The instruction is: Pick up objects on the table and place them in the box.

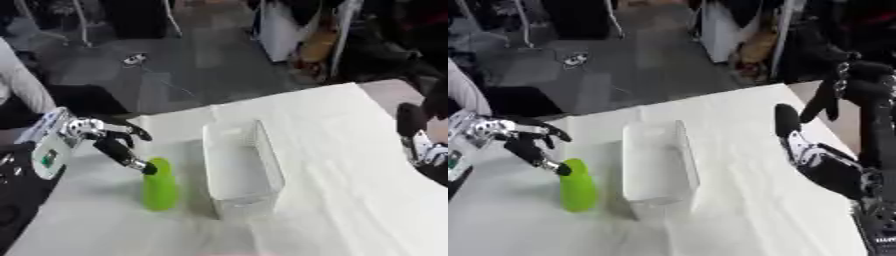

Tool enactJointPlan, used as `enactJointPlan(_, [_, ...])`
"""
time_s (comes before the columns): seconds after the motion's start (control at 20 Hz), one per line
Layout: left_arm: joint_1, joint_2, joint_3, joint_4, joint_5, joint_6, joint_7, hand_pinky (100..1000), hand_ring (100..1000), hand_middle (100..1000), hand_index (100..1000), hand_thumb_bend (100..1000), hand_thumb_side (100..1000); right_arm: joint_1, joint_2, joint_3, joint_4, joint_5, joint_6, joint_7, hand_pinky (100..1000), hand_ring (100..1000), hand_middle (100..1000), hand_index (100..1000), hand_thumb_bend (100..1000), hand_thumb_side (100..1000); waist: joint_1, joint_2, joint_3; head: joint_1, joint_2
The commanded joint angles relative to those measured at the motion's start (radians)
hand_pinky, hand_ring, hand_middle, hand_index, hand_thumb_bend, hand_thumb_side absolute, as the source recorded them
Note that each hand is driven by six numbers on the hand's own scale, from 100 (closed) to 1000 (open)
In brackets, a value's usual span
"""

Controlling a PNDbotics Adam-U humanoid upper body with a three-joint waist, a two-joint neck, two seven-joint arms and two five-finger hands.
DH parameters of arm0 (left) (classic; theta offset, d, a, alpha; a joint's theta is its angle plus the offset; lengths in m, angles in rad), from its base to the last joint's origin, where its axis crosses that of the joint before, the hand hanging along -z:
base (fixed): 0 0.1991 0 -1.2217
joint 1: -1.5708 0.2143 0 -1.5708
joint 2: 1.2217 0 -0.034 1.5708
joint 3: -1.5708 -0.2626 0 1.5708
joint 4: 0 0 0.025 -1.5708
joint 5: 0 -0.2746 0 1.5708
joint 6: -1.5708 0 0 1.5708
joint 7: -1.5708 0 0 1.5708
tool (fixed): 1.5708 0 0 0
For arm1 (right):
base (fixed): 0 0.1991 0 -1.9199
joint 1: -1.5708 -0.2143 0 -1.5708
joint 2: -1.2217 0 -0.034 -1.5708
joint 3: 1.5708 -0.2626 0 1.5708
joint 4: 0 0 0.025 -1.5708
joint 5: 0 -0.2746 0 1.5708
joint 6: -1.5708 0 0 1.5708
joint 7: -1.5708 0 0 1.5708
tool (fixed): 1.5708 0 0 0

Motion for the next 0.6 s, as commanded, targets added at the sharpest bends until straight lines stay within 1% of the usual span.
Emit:
enactJointPlan(0.05, [-0.01,0.014,0.001,-0.007,-0.021,0.002,0.017,593,884,1000,999,571,616,-0.016,-0.011,-0.005,-0.015,-0.003,-0.001,0.003,134,302,298,359,306,453,-0.002,-0.012,0.0,0.009,-0.006])
enactJointPlan(0.6, [-0.015,0.024,0.008,-0.006,-0.033,0.007,0.012,605,887,1000,997,566,619,-0.015,-0.012,-0.005,-0.015,-0.003,0.0,0.003,135,302,299,359,306,451,-0.001,-0.015,0.001,0.009,-0.008])
